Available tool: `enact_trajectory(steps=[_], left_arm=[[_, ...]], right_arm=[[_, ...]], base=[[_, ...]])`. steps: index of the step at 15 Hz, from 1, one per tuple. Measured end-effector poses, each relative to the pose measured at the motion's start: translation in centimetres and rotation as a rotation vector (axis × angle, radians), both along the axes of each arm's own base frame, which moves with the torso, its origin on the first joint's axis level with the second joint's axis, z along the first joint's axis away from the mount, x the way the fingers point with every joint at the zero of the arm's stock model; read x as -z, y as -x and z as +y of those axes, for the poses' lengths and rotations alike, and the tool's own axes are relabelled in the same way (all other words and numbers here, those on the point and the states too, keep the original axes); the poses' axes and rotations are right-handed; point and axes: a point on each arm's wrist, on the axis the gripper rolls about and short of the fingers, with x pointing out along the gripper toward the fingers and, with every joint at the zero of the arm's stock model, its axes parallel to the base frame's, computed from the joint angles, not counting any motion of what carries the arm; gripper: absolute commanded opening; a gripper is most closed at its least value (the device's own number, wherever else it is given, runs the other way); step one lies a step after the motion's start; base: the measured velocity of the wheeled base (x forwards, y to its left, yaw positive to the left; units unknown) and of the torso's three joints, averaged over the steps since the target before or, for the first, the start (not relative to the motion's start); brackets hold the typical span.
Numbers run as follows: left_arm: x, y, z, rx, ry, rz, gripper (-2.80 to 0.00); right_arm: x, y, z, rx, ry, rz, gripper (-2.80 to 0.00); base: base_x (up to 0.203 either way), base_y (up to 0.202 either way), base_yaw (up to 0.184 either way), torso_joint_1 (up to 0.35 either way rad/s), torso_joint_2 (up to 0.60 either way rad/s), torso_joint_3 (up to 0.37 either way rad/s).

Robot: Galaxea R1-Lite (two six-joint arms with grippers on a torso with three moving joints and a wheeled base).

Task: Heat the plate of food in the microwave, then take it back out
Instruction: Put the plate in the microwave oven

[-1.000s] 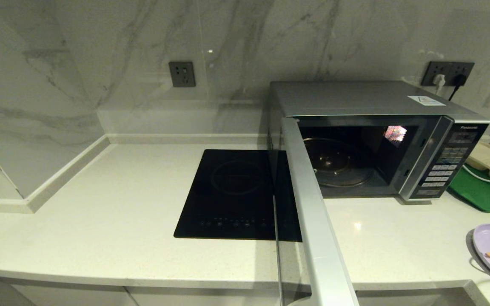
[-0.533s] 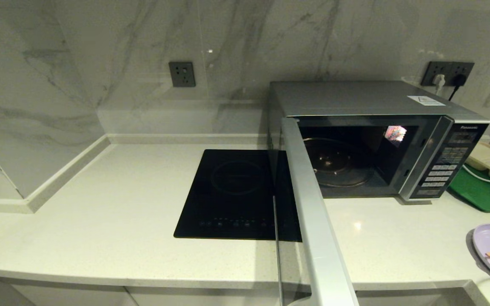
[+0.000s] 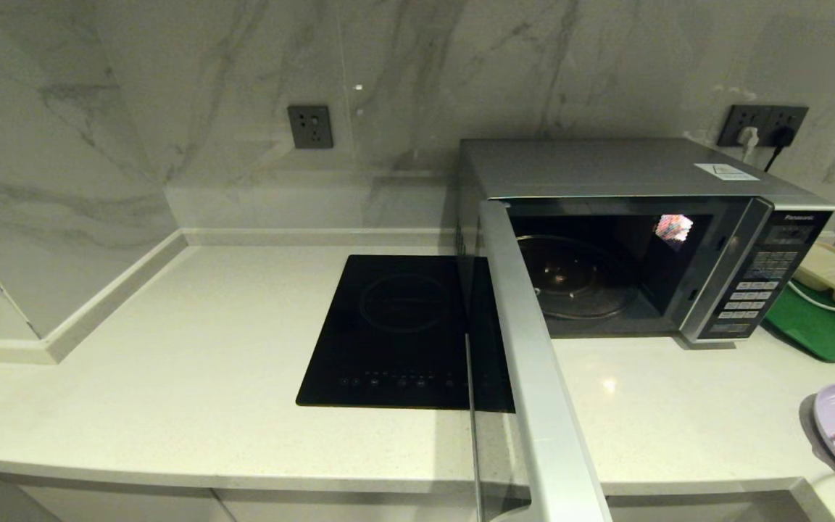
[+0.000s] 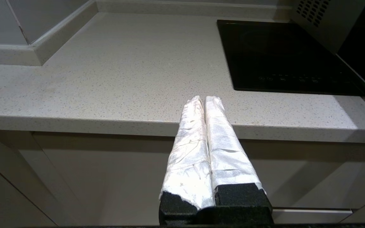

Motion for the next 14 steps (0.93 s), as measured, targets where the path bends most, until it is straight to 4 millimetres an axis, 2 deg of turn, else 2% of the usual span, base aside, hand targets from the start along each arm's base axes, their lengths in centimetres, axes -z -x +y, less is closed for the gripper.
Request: enact_trajectory(steps=[14], left_arm=[[0.00,0.00,0.00,0.000,0.000,0.000,-2.80]], right_arm=[[-0.13,0.07,0.05,0.001,0.003,-0.003,-2.80]], base=[[0.000,0.000,0.000,0.000,0.00,0.000]])
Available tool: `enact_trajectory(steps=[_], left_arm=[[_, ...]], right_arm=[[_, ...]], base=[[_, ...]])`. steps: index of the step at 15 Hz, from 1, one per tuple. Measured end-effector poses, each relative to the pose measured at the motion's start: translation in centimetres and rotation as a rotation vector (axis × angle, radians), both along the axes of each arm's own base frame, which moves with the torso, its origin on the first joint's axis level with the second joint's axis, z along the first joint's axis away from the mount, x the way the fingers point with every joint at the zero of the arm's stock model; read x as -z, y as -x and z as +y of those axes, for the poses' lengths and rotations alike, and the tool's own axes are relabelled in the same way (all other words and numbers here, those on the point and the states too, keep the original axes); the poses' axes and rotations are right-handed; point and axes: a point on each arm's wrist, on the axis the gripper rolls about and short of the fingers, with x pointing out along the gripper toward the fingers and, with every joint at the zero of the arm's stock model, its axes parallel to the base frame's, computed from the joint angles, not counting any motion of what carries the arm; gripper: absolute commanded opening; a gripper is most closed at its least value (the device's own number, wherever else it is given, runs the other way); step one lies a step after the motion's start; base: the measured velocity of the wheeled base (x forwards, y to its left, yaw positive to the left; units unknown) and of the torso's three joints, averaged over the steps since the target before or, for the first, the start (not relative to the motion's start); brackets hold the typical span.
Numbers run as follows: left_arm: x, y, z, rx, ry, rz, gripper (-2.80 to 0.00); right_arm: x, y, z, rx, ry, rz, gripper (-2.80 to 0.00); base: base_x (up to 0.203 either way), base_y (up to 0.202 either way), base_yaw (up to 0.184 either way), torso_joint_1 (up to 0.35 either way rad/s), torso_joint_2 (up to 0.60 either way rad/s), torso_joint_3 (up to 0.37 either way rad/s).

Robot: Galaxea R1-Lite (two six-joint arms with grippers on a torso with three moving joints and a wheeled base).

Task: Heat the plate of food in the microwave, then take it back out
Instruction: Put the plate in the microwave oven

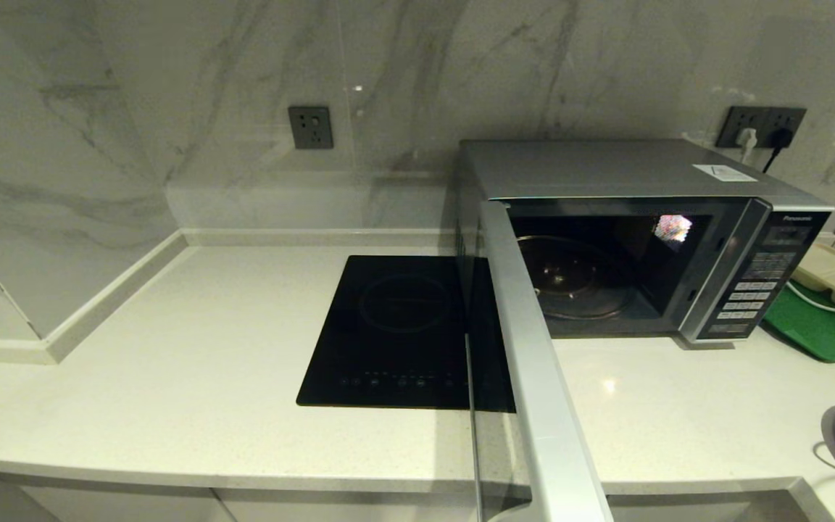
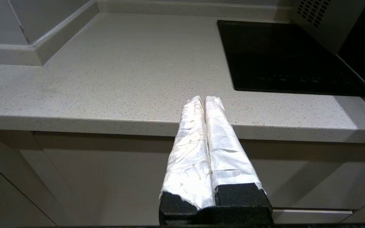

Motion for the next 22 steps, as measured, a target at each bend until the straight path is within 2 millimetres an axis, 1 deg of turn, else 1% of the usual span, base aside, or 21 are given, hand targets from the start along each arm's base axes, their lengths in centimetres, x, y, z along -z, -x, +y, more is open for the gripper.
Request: enact_trajectory(steps=[10,13,16,22], left_arm=[[0.0,0.0,0.0,0.000,0.000,0.001,-2.80],[0.0,0.0,0.0,0.000,0.000,0.000,-2.80],[0.0,0.0,0.0,0.000,0.000,0.000,-2.80],[0.0,0.0,0.0,0.000,0.000,0.000,-2.80]], right_arm=[[-1.7,0.4,0.6,-0.080,0.021,-0.040,-2.80],[-2.3,0.5,1.0,-0.137,0.009,-0.075,-2.80],[-3.3,0.8,1.7,-0.249,0.001,-0.128,-2.80],[-4.0,0.7,2.4,-0.291,0.014,-0.147,-2.80]], base=[[0.000,0.000,0.000,0.000,0.00,0.000],[0.000,0.000,0.000,0.000,0.00,0.000],[0.000,0.000,0.000,0.000,0.00,0.000],[0.000,0.000,0.000,0.000,0.00,0.000]])
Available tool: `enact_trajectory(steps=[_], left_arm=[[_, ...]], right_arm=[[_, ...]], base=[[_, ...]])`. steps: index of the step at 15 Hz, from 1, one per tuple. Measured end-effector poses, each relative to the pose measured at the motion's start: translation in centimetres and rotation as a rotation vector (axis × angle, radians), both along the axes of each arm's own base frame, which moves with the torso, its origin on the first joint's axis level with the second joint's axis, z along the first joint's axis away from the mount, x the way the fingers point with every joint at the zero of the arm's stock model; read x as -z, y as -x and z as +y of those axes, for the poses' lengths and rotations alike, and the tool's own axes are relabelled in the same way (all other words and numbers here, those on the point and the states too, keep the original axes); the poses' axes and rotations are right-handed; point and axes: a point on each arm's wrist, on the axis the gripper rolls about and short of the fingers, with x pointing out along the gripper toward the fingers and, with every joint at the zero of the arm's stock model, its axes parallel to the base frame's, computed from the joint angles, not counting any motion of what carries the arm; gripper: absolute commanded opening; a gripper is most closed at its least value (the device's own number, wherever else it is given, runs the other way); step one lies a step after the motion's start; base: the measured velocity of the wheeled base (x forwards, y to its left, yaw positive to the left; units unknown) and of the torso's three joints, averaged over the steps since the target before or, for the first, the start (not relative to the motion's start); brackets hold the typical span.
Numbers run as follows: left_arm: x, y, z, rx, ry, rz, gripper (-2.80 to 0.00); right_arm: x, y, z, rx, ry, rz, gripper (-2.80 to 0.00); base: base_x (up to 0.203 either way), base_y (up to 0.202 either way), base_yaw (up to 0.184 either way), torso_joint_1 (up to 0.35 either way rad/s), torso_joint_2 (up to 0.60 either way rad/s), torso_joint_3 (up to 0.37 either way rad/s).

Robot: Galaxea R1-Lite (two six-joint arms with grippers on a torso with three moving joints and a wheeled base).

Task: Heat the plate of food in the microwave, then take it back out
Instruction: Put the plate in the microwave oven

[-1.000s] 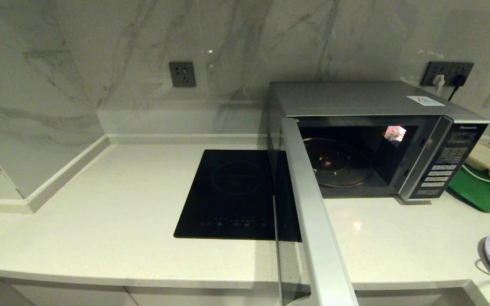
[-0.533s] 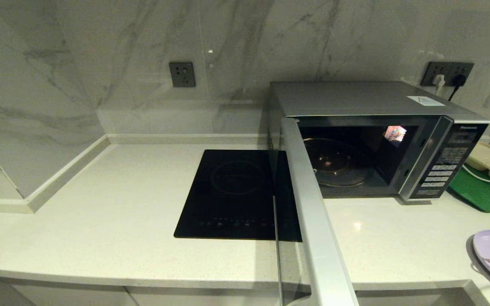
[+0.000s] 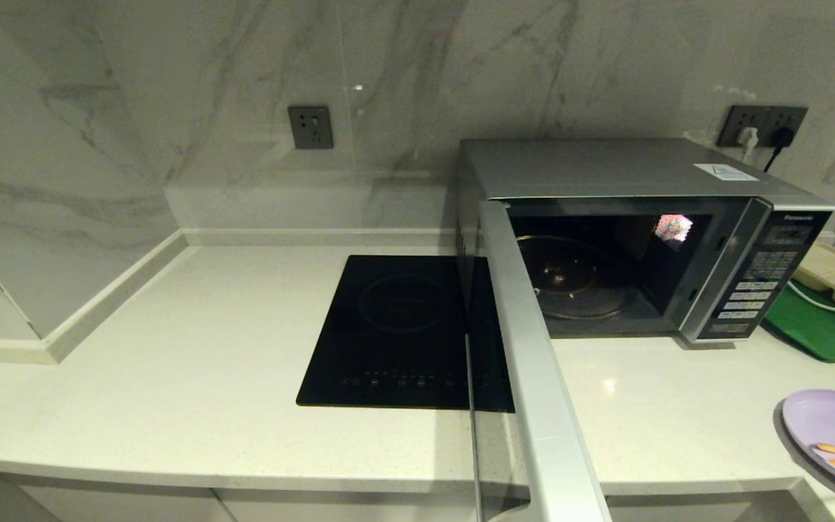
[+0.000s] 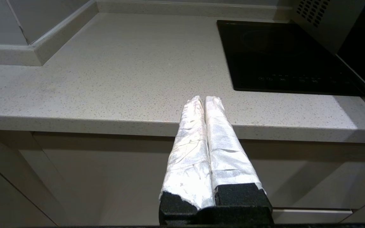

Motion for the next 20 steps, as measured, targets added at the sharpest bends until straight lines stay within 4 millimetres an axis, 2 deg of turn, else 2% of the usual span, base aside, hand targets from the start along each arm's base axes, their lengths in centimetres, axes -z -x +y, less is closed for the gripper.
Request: enact_trajectory(steps=[14,20], left_arm=[[0.0,0.0,0.0,0.001,0.000,0.000,-2.80],[0.0,0.0,0.0,0.000,0.000,0.001,-2.80]], right_arm=[[-2.0,-1.4,3.7,-0.204,-0.122,-0.182,-2.80],[-3.4,-3.2,8.1,-0.346,-0.124,-0.215,-2.80]], base=[[0.000,0.000,0.000,0.000,0.00,0.000],[0.000,0.000,0.000,0.000,0.00,0.000]])
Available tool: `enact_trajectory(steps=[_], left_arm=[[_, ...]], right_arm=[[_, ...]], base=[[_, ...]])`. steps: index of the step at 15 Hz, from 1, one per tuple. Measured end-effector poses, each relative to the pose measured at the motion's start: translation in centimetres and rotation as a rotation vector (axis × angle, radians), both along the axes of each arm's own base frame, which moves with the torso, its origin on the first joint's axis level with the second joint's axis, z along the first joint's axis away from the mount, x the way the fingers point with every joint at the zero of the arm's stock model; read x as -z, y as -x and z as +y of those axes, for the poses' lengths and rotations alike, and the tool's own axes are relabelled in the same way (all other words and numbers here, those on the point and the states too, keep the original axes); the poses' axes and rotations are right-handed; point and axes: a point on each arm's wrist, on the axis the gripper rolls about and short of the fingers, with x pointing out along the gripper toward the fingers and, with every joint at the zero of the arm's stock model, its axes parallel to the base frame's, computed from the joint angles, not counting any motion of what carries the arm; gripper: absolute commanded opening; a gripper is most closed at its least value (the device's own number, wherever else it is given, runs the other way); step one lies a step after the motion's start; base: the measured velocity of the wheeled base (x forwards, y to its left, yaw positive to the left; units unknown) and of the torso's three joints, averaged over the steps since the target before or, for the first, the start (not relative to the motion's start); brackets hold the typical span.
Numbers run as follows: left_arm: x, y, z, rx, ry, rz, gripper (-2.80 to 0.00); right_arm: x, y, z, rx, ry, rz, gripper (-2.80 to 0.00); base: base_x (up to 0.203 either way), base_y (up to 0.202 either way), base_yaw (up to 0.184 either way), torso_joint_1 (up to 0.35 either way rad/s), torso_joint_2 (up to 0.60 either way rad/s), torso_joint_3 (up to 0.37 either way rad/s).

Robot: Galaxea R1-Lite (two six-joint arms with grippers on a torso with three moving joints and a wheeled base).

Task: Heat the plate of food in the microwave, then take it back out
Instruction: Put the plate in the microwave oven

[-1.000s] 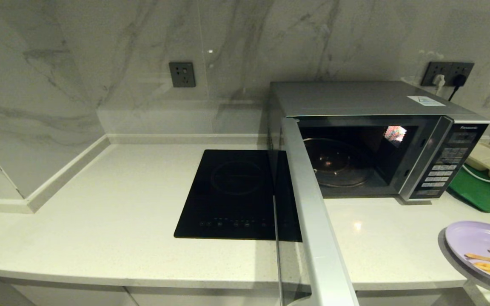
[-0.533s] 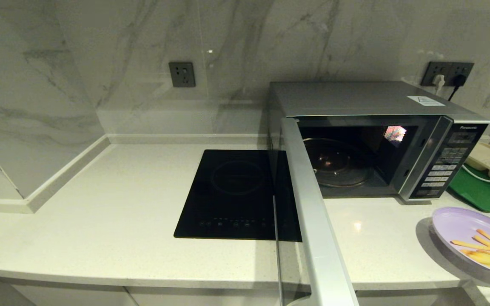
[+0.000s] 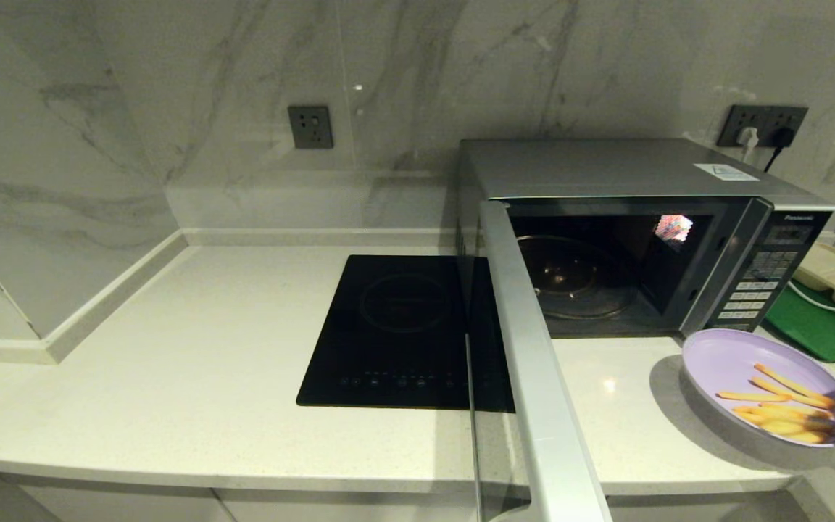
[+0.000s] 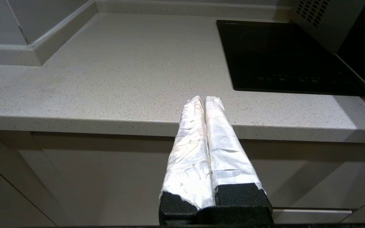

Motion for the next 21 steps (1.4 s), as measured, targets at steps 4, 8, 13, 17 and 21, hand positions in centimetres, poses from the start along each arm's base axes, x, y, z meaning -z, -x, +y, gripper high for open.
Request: enact_trajectory(steps=[4,8,13,17,21], left_arm=[[0.0,0.0,0.0,0.000,0.000,-0.001,-2.80],[0.0,0.0,0.0,0.000,0.000,0.000,-2.80],[0.0,0.0,0.0,0.000,0.000,0.000,-2.80],[0.0,0.0,0.0,0.000,0.000,-0.001,-2.80],[0.0,0.0,0.0,0.000,0.000,0.000,-2.80]], right_arm=[[-0.4,-1.2,2.9,-0.085,-0.014,-0.012,-2.80],[-0.9,-2.7,5.9,-0.158,-0.017,-0.018,-2.80],[-2.2,-6.0,9.6,-0.199,0.000,-0.052,-2.80],[-1.8,-8.2,10.9,-0.201,-0.006,-0.043,-2.80],[-1.6,-10.3,11.5,-0.180,-0.031,-0.049,-2.80]], base=[[0.000,0.000,0.000,0.000,0.00,0.000],[0.000,0.000,0.000,0.000,0.00,0.000],[0.000,0.000,0.000,0.000,0.00,0.000],[0.000,0.000,0.000,0.000,0.00,0.000],[0.000,0.000,0.000,0.000,0.00,0.000]])
